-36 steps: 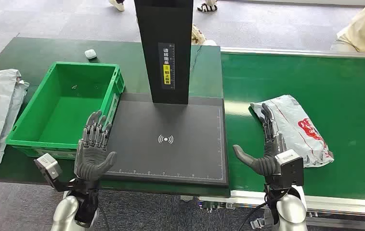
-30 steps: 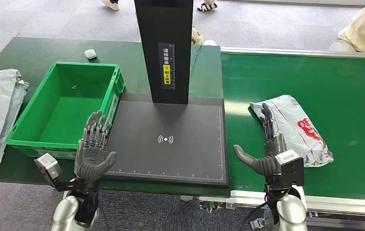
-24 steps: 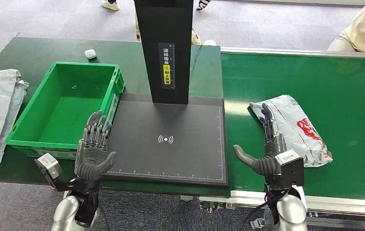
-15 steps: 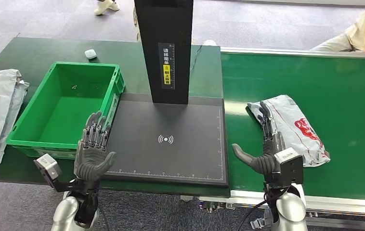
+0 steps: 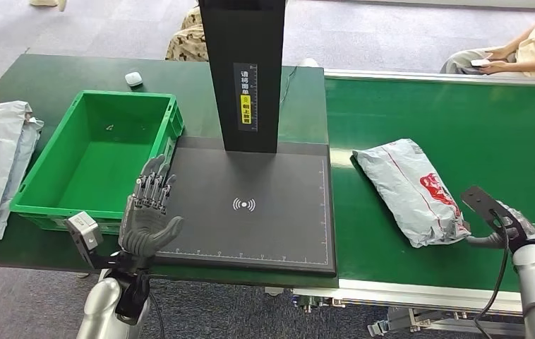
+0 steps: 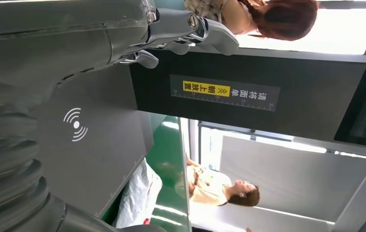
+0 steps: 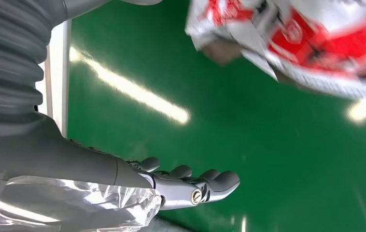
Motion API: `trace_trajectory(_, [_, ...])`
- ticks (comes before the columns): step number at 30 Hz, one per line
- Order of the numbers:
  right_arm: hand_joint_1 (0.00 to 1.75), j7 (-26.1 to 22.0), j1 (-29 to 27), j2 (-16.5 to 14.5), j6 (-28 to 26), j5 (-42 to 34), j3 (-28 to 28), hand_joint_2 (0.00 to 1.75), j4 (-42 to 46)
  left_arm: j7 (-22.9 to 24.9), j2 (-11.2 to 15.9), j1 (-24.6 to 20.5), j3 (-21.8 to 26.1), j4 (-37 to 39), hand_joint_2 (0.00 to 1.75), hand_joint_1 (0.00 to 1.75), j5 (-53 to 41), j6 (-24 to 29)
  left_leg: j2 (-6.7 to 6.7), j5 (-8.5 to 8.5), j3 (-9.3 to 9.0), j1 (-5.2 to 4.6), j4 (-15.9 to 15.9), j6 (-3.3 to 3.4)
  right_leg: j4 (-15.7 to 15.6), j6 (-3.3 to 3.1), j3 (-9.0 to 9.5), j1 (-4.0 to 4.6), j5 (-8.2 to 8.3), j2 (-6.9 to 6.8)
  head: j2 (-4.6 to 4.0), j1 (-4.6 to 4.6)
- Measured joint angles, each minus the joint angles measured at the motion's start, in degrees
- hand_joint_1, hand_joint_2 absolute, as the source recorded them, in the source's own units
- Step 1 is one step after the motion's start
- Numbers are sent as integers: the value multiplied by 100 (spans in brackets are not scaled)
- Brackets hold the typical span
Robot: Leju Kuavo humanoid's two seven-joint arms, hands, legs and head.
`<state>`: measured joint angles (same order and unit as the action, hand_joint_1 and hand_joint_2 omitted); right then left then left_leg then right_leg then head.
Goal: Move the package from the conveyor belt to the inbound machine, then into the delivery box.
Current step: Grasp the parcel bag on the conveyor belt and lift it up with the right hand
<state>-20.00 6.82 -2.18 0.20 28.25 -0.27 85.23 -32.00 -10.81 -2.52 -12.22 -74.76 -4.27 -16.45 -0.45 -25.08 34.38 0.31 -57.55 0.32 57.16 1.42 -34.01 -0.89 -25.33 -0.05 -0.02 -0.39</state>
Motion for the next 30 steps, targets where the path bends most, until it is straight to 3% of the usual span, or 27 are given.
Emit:
trace_trajectory(2, [0, 422, 418, 937, -364, 960, -704, 175, -879, 109, -45, -74, -31, 4, 175, 0, -77, -98, -4, -2, 3, -9, -4, 10, -2, 10, 3, -9, 4, -3, 0, 1])
trace_trajectory(4, [0, 819, 1164, 1892, -244, 1385, -1208, 175, -2432, 195, -49, -129, -47, 8, 175, 0, -43, -129, -3, -2, 2, -12, -5, 16, -3, 14, 3, -11, 7, -2, 0, 0])
trace_trajectory(6, [0, 1224, 2085, 2693, 882, 1951, -969, 175, -4498, 223, -50, -202, -57, 58, 175, 0, -50, -119, -3, -1, 3, -12, -5, 18, -3, 15, 1, -10, 7, -4, 0, 1])
trace_trajectory(8, [0, 1322, 2550, 3085, 1925, 2276, -574, 175, -5619, 225, -51, -257, -62, 111, 175, 0, -74, -104, -3, -1, 6, -12, -4, 18, -3, 15, 0, -10, 7, -4, 0, 2])
trace_trajectory(12, [0, 1122, 2610, 3110, 1895, 2218, -440, 175, -5676, 220, -51, -253, -46, 116, 175, 0, -72, -91, -4, -1, 9, -11, -3, 18, -2, 15, 1, -10, 7, -5, 0, 2])
trace_trajectory(16, [0, 547, 2727, 2725, -1037, 883, -409, 175, -4876, 320, -94, 25, 51, -193, 175, 0, -69, -21, -9, 2, 7, -10, -3, 19, 1, 20, -1, -9, 2, -10, 0, 1])
trace_trajectory(19, [0, -35, 2438, 2482, -1535, -167, -731, 175, -3934, 316, -120, 45, 33, -216, 175, 0, -58, 5, -21, 1, 10, -9, -3, 19, 1, 24, 1, -8, -3, -22, 0, 0])
trace_trajectory(21, [0, -151, 2257, 2345, -1441, -448, -908, 175, -3415, 294, -125, 32, -5, -209, 175, 0, -44, 28, -18, 0, 11, -9, -1, 18, 1, 24, 1, -7, -4, -16, 0, 0])
trace_trajectory(24, [0, 369, 2169, 2238, -762, 15, -879, 175, -3082, 234, -126, -14, -66, -175, 175, 0, -8, 49, 1, -5, 6, -9, 0, 15, 1, 24, 1, -8, -3, 6, 0, 1])
trace_trajectory(27, [0, 983, 2229, 2194, 73, 751, -565, 175, -3217, 215, -126, -66, -87, -132, 175, 0, 8, -12, 5, -2, 4, -10, -1, 18, 1, 26, 2, -10, 0, 8, 0, 2])
trace_trajectory(30, [0, 1306, 2466, 2179, 1014, 1396, -15, 175, -3781, 207, -126, -132, -111, -33, 175, 0, -3, -111, 4, 2, 2, -10, -2, 19, 1, 25, 3, -9, 5, 6, 0, 1])
